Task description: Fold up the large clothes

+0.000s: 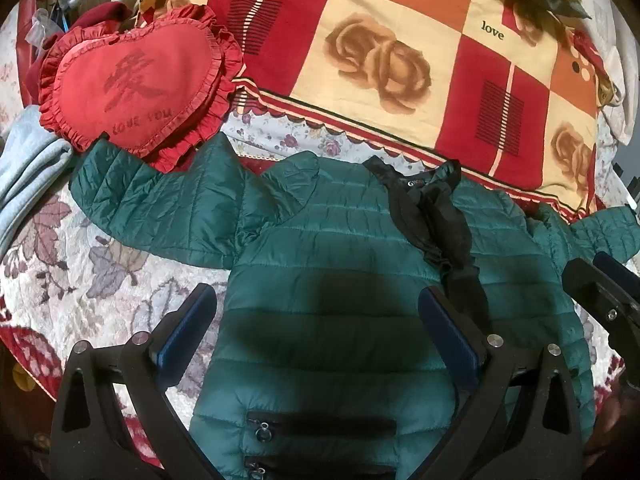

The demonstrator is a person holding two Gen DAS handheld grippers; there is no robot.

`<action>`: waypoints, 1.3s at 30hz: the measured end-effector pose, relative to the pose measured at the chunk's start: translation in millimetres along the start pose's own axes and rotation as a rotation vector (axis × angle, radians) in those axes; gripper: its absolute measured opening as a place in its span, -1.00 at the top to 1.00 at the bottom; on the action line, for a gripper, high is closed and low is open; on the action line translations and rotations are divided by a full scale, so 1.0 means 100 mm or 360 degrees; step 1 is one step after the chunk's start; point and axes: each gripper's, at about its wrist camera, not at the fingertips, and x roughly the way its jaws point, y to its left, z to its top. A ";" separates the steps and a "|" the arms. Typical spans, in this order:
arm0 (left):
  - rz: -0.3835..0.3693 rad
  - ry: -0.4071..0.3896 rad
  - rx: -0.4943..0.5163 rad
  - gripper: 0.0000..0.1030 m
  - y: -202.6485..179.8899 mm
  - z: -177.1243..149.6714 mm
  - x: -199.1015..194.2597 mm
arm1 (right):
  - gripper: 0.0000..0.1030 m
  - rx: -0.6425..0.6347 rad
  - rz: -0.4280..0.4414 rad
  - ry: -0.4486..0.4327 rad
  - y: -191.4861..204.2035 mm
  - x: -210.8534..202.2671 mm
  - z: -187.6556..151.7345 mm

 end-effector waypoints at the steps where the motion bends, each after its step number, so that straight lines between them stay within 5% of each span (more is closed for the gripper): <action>1: 0.0002 0.0000 -0.0002 -0.97 0.01 0.00 0.01 | -1.00 0.0005 -0.0002 0.0004 0.00 0.01 0.00; 39: 0.0031 0.0045 -0.0012 -0.97 0.05 -0.02 0.23 | -1.00 0.0038 -0.0041 0.0083 -0.05 0.19 -0.06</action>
